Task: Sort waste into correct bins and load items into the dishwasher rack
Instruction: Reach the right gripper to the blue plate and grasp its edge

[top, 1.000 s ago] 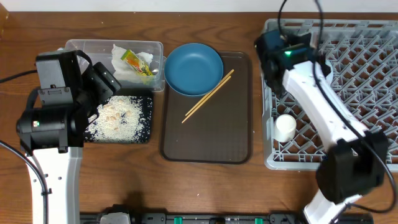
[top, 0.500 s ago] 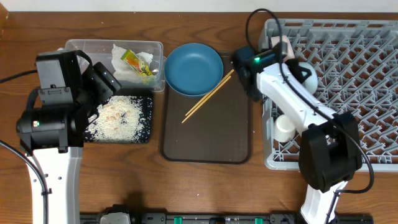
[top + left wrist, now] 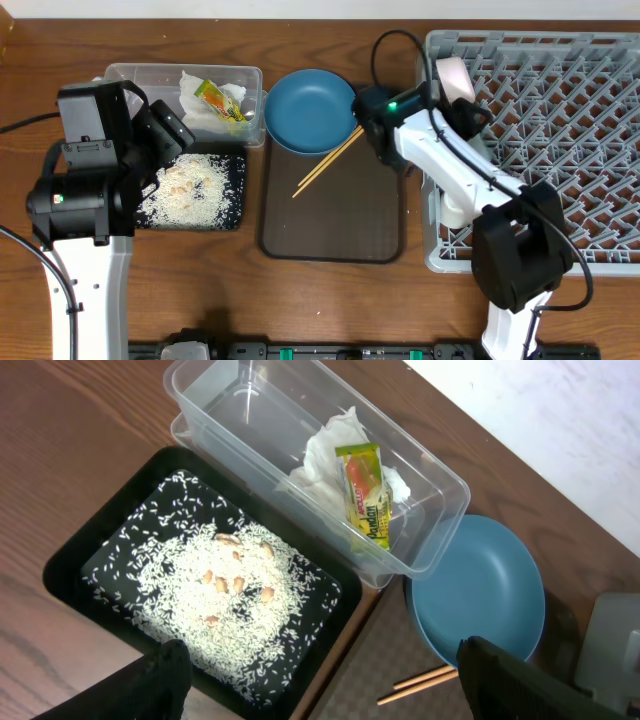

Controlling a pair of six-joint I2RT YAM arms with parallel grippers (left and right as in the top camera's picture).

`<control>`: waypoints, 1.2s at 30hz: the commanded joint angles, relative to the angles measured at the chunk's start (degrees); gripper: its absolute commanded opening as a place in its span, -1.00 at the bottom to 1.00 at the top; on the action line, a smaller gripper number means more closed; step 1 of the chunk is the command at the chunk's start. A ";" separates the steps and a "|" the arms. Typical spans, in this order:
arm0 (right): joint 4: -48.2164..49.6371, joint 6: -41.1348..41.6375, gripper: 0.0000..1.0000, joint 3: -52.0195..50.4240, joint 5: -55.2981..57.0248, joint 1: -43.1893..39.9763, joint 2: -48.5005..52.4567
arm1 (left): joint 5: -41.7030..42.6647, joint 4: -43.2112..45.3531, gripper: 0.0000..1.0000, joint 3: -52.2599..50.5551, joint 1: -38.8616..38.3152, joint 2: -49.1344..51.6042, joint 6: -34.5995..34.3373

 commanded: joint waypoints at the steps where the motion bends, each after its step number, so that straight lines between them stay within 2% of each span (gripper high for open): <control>1: 0.00 1.57 0.76 2.34 0.70 1.68 -0.68 | -0.70 -0.15 0.75 1.11 0.28 0.13 -0.07; 4: 0.09 1.53 0.83 6.14 0.07 1.81 -2.08 | -0.70 -0.15 0.75 1.11 0.28 0.13 -0.07; 7: 1.46 0.13 0.81 10.88 -3.21 1.11 -3.45 | -0.70 -0.13 0.75 1.11 0.28 0.13 -0.07; 12: 7.23 -1.29 0.61 16.39 -15.23 -1.29 -5.16 | -0.70 -0.15 0.75 1.11 0.28 0.13 -0.07; 14: 10.62 -1.27 0.61 17.64 -25.62 -2.38 -5.16 | -0.70 -0.15 0.75 1.11 0.28 0.13 -0.07; 16: 14.64 -1.20 0.71 17.64 -40.44 -3.13 -5.14 | -0.70 -0.15 0.75 1.11 0.28 0.13 -0.07; 18: 18.05 -0.55 0.73 16.94 -54.66 -3.48 -5.05 | -0.70 -0.15 0.75 1.11 0.28 0.13 -0.07; 19: 20.52 -0.61 0.69 15.87 -62.53 -3.48 -5.05 | -0.70 -0.15 0.75 1.11 0.28 0.13 -0.07; 20: 22.86 -0.57 0.51 14.67 -65.51 -3.37 -5.05 | -0.70 -0.15 0.75 1.11 0.28 0.13 -0.07; 21: 25.88 -0.37 0.32 13.09 -66.86 -3.08 -5.05 | -0.70 -0.15 0.75 1.11 0.28 0.13 -0.07; 22: 28.87 1.46 0.27 11.30 -66.01 -2.73 -5.03 | -0.70 -0.15 0.75 1.11 0.28 0.13 -0.07; 27: 39.54 12.20 0.21 1.86 -60.04 -1.86 -5.03 | -0.70 -0.15 0.75 1.11 0.28 0.13 -0.07; 36: 47.25 17.20 0.15 -8.52 -59.65 -1.86 -3.91 | -0.70 -0.15 0.75 1.11 0.28 0.13 -0.07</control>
